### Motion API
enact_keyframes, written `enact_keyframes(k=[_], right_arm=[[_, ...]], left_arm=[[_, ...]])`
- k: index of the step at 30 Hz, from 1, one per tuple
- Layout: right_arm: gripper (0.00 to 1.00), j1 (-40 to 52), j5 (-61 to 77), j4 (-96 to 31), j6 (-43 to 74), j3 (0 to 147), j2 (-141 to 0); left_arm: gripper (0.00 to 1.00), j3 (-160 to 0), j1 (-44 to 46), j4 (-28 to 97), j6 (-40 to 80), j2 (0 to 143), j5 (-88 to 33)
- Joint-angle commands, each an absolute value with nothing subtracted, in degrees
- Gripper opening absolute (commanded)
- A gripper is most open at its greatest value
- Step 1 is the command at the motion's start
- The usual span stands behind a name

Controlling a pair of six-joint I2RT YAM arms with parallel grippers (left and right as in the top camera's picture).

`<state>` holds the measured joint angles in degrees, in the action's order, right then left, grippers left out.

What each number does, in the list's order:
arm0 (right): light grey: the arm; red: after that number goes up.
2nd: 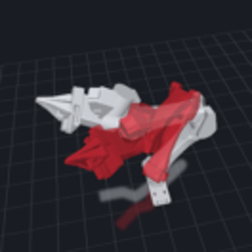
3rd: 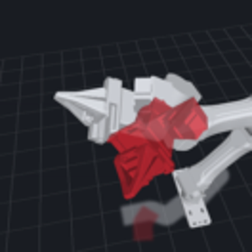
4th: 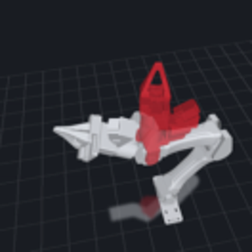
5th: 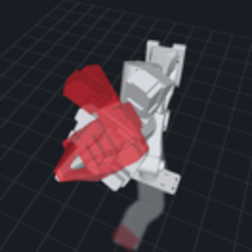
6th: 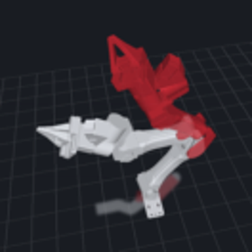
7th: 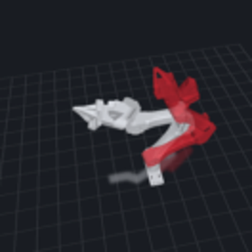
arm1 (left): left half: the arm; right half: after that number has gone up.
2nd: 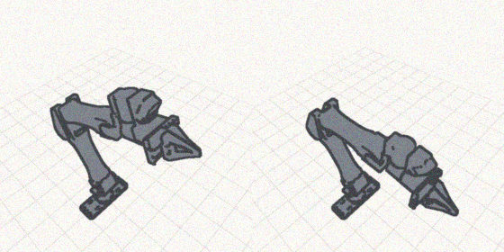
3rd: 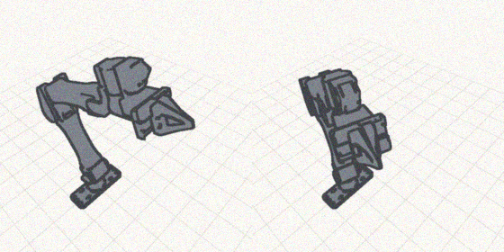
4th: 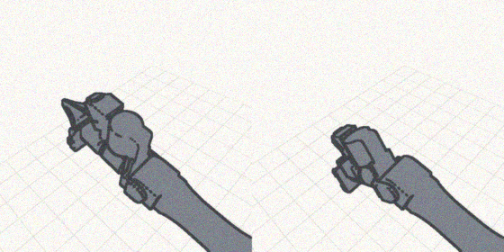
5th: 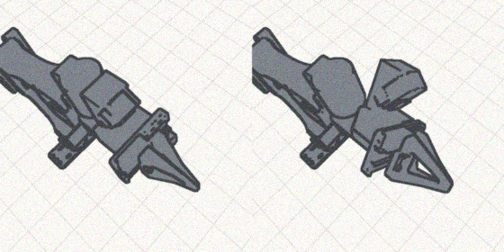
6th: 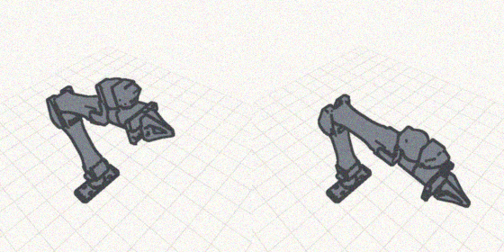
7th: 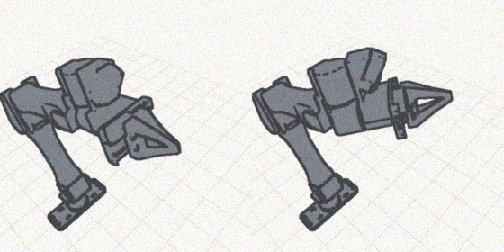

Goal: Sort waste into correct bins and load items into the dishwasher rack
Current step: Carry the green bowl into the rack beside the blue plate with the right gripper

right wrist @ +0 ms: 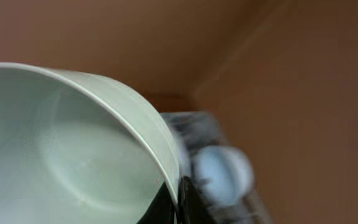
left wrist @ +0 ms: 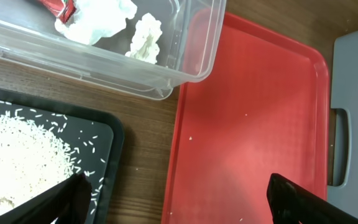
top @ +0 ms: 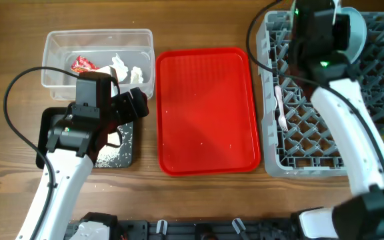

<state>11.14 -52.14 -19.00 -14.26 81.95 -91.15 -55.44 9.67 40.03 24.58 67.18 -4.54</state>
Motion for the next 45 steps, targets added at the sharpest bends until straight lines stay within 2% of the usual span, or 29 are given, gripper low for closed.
enact_keyframes(k=[1,13,21,24,30,40,45], right_arm=[[0.04,10.35,-66.15,-13.93,-25.98,82.15,-97.82],[0.04,9.52,-67.11,-10.68,-26.81,82.15,-114.10],[0.05,11.05,-66.43,-11.03,-23.79,82.06,-115.39],[0.11,11.62,-65.12,-12.69,-23.68,82.06,-115.39],[0.14,12.53,-63.77,-16.23,-20.34,82.06,-115.39],[0.31,14.48,-62.87,-21.37,-17.39,82.06,-115.39],[0.33,15.00,-62.87,-21.37,-17.26,82.06,-115.39]], left_arm=[[0.92,-55.61,9.37,39.90,24.91,66.87,-4.43],[0.93,-55.61,9.37,39.90,24.91,66.87,-4.43],[0.94,-55.61,9.37,39.66,24.91,66.87,-4.43],[0.94,-55.61,9.37,39.44,24.91,66.87,-4.43],[0.94,-55.61,9.37,39.48,24.91,66.87,-4.45],[0.94,-55.61,9.37,39.46,24.91,66.87,-4.43],[0.94,-55.61,9.37,39.48,24.91,66.87,-4.43]])
